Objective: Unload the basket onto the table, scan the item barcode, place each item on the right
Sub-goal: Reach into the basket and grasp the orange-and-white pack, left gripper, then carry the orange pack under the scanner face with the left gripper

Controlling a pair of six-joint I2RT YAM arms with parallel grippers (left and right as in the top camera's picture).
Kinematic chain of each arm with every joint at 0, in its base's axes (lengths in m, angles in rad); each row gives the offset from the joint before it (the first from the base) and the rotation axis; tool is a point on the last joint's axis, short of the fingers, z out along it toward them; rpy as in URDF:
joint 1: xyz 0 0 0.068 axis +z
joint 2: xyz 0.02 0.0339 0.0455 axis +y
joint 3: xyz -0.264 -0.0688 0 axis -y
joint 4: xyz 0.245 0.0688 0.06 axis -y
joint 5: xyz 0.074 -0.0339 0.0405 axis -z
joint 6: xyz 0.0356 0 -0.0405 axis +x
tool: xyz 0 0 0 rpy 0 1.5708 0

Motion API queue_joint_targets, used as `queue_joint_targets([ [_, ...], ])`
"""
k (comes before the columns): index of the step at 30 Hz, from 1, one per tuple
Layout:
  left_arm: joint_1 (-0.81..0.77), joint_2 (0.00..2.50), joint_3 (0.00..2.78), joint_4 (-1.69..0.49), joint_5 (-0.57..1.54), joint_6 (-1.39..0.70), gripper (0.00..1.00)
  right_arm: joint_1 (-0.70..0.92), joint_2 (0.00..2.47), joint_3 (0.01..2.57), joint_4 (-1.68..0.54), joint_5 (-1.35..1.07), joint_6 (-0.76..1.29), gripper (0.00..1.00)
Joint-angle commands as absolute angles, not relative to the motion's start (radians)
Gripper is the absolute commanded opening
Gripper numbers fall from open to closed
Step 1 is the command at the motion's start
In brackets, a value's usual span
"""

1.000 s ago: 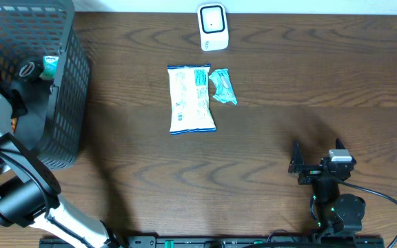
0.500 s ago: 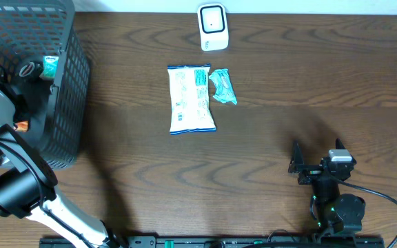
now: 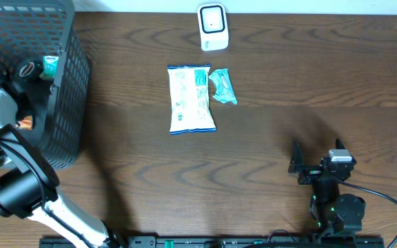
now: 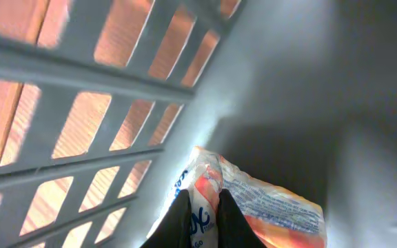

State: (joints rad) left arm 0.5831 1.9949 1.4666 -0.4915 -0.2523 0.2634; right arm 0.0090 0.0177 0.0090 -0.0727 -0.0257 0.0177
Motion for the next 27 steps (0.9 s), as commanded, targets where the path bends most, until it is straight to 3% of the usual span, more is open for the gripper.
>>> queue_joint_targets([
  [1,0.532,1.834,1.476,-0.489,-0.238,0.2,0.07,0.002,0.014,0.006,-0.075,-0.021,0.028,0.99],
  [7,0.482,1.614,1.476,-0.486,0.007,0.18,0.08,0.002,0.014,0.006,-0.075,-0.021,0.028,0.99],
  [17,0.48,1.38,1.476,-0.361,0.321,-0.36,0.07,0.002,0.014,0.006,-0.075,-0.021,0.028,0.99],
  [20,0.466,1.357,1.476,-0.318,0.543,-0.5,0.08,0.002,0.014,0.006,-0.075,-0.021,0.028,0.99],
  [21,0.434,1.361,1.476,-0.316,0.622,-0.546,0.07,0.002,0.014,0.006,-0.075,-0.021,0.028,0.99],
  [27,0.204,1.439,1.476,-0.319,0.61,-0.555,0.08,0.002,0.014,0.006,-0.075,-0.021,0.028,0.99],
])
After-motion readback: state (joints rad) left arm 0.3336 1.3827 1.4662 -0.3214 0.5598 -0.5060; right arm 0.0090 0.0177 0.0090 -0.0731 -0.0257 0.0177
